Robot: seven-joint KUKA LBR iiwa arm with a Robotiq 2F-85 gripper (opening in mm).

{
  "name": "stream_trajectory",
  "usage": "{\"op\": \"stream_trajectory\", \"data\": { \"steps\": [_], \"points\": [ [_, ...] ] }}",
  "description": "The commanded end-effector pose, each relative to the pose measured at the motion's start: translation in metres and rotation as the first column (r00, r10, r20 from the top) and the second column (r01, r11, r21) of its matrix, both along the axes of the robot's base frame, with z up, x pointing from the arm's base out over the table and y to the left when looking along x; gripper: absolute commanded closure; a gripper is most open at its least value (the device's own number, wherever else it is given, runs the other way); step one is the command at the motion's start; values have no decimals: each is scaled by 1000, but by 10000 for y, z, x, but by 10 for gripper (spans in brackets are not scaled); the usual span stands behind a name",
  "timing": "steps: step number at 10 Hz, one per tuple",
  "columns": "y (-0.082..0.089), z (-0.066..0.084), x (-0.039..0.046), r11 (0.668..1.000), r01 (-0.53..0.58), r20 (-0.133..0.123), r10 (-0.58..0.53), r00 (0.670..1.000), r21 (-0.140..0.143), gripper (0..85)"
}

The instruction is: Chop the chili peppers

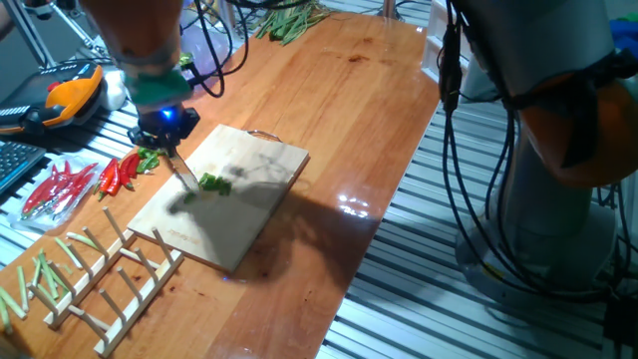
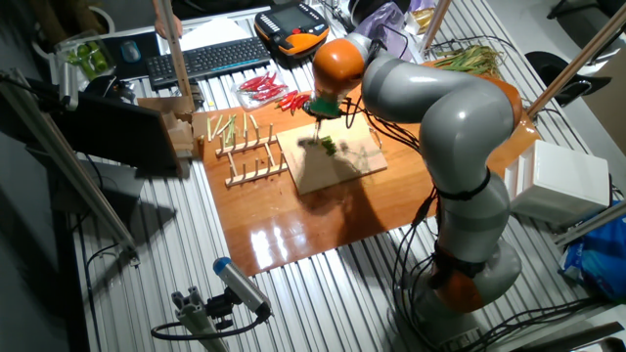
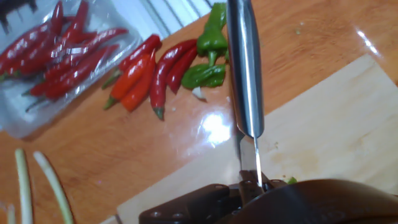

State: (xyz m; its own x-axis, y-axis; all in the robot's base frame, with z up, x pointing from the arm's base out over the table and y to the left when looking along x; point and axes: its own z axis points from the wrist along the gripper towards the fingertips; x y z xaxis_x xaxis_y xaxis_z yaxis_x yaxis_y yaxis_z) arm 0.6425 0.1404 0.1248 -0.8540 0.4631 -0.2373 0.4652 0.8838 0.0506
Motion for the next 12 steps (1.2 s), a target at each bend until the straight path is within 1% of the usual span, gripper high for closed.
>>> {"op": "stream_trajectory", "data": {
  "steps": [1,2,3,4,6,8,9,11,12],
  "points": [
    [19,-40,-33,999,-2,1,2,1000,-32,850],
    [42,-93,-63,1000,1,3,-1,1000,-31,850],
    [60,-162,-106,1000,-1,-2,0,1000,-26,850],
    [79,-207,-141,999,-6,-5,6,1000,-32,850],
    [115,-254,-186,1000,-12,-26,12,1000,-19,850],
    [98,-277,-184,999,-29,-53,28,998,-16,850],
    [98,-297,-190,1000,-30,-56,30,998,-1,850],
    [118,-325,-224,1000,-26,-51,25,998,-8,850],
    [131,-345,-248,1000,-25,-43,24,999,-8,850]
  ]
}}
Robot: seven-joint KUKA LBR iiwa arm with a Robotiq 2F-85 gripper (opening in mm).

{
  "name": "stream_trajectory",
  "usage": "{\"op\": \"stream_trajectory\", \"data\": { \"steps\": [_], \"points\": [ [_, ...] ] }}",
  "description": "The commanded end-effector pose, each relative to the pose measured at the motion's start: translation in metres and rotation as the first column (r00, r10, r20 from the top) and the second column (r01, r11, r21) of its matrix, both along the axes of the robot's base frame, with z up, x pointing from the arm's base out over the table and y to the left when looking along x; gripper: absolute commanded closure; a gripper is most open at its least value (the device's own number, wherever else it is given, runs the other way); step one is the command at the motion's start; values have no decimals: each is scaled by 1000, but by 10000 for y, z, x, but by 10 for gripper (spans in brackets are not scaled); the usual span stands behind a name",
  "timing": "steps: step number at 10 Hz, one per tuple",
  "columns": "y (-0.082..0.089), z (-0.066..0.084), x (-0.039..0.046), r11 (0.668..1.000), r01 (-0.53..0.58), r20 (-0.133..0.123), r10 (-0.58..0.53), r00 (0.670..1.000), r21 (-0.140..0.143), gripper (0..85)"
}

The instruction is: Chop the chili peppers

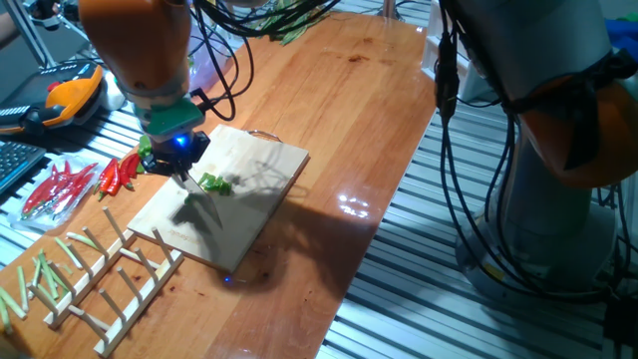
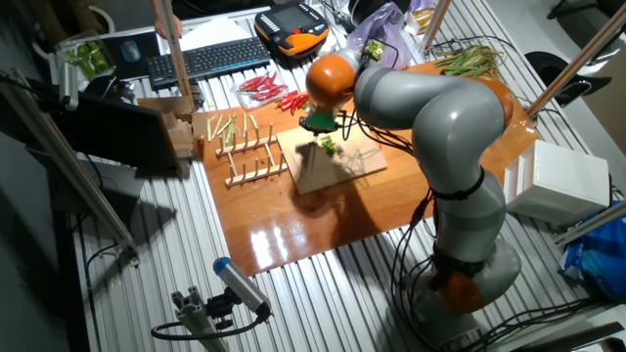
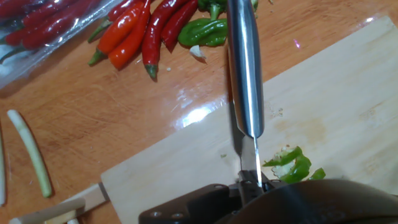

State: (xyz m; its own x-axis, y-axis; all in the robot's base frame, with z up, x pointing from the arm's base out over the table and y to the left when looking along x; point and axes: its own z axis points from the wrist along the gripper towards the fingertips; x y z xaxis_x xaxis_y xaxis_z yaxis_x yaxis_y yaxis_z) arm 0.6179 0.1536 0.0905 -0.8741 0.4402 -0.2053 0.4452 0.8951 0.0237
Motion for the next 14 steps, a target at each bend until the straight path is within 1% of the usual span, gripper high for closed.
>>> {"op": "stream_trajectory", "data": {
  "steps": [1,2,4,6,7,9,12,13,14],
  "points": [
    [14,-19,-22,1000,2,6,-2,1000,-5,850],
    [25,-29,-36,1000,3,9,-3,1000,-8,850],
    [30,-40,-42,1000,8,24,-8,1000,-6,850],
    [38,-68,-46,1000,13,35,-13,999,-13,850],
    [49,-83,-55,1000,17,43,-17,999,-11,850],
    [69,-84,-66,1000,25,55,-24,998,-17,850],
    [84,-76,-72,999,33,118,-31,992,-18,850],
    [89,-80,-86,999,28,129,-24,991,-29,850],
    [97,-82,-98,999,22,128,-18,992,-35,850]
  ]
}}
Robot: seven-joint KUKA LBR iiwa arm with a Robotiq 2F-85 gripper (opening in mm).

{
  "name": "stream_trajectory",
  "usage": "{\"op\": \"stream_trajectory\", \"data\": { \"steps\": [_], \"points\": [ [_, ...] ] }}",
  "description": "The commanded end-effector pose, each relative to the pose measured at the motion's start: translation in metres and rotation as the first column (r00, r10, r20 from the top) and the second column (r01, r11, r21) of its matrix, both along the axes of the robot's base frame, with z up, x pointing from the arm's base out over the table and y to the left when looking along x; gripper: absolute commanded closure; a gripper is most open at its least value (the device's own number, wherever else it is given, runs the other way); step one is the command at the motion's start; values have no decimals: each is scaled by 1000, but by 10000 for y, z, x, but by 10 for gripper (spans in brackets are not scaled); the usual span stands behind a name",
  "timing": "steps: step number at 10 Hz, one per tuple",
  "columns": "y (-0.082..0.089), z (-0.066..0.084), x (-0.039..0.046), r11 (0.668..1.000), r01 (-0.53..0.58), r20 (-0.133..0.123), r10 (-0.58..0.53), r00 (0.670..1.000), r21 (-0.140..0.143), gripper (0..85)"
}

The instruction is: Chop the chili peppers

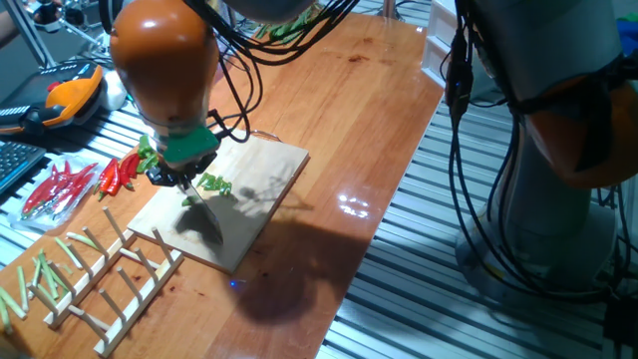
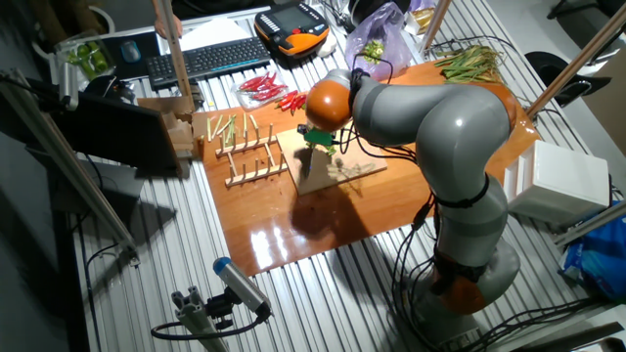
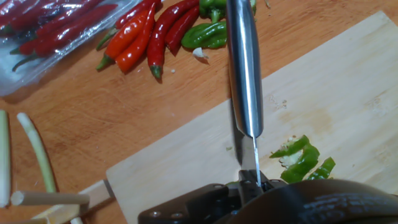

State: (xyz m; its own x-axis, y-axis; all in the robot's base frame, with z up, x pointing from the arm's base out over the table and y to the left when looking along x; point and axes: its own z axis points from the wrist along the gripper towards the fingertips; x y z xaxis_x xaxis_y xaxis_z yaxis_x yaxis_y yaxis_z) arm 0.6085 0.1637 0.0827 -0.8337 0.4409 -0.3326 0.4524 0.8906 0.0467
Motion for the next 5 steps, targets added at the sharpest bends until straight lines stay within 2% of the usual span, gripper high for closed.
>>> {"op": "stream_trajectory", "data": {
  "steps": [1,3,5],
  "points": [
    [-11,-3,0,1000,-11,-2,11,1000,-17,850],
    [-51,14,21,997,-28,-32,25,999,-76,850],
    [-136,33,40,995,-59,-61,54,997,-84,850]
  ]
}}
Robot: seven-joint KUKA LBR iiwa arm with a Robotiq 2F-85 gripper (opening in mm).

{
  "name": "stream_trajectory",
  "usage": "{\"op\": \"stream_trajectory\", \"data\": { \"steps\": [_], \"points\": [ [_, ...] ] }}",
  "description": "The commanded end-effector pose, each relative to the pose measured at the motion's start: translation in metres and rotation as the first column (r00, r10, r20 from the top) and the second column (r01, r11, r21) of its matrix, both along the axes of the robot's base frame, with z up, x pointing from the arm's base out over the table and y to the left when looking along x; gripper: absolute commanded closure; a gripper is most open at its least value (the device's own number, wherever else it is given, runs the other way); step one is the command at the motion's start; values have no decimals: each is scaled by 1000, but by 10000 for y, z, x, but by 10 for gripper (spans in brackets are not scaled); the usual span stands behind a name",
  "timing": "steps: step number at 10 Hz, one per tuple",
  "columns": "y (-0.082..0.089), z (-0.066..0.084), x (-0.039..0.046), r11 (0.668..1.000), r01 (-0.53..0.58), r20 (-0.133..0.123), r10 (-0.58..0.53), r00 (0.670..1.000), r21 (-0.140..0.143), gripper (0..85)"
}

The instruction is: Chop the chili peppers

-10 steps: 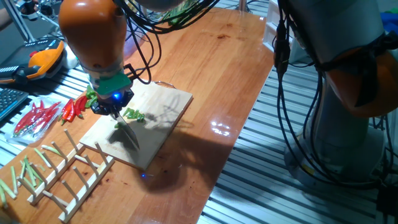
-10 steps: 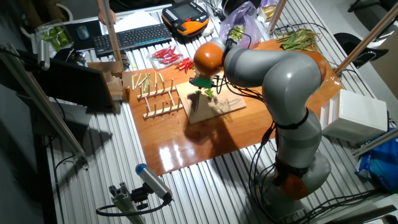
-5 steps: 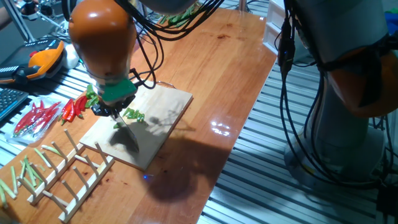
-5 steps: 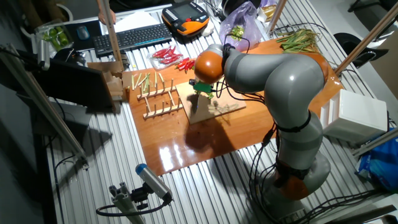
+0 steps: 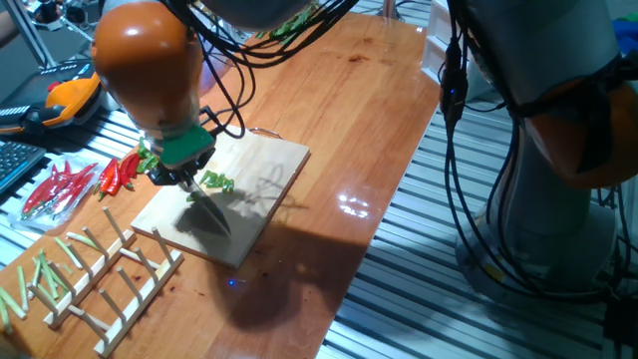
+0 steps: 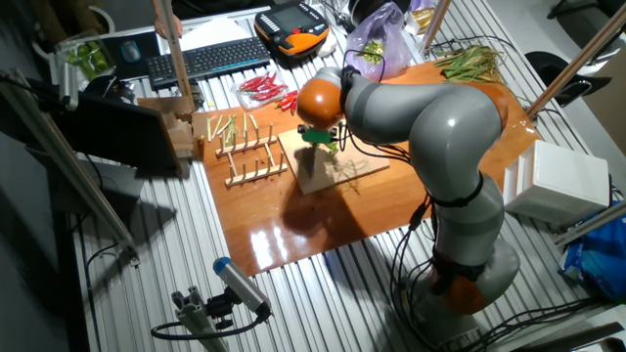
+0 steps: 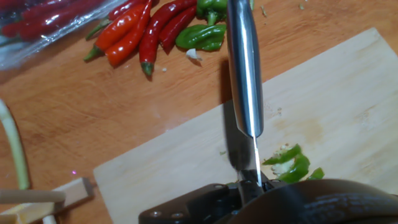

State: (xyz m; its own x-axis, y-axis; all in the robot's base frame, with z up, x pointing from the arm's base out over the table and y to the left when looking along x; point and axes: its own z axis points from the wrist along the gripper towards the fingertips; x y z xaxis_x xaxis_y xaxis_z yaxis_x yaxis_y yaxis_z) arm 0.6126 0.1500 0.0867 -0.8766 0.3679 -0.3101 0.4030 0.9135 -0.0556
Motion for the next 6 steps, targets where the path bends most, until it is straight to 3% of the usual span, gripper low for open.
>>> {"op": "stream_trajectory", "data": {
  "steps": [1,3,6],
  "points": [
    [-14,18,6,1000,-2,-8,2,1000,-5,850],
    [-98,55,-11,999,-27,-19,26,999,-36,850],
    [-142,133,-7,997,-50,-47,47,998,-52,850]
  ]
}}
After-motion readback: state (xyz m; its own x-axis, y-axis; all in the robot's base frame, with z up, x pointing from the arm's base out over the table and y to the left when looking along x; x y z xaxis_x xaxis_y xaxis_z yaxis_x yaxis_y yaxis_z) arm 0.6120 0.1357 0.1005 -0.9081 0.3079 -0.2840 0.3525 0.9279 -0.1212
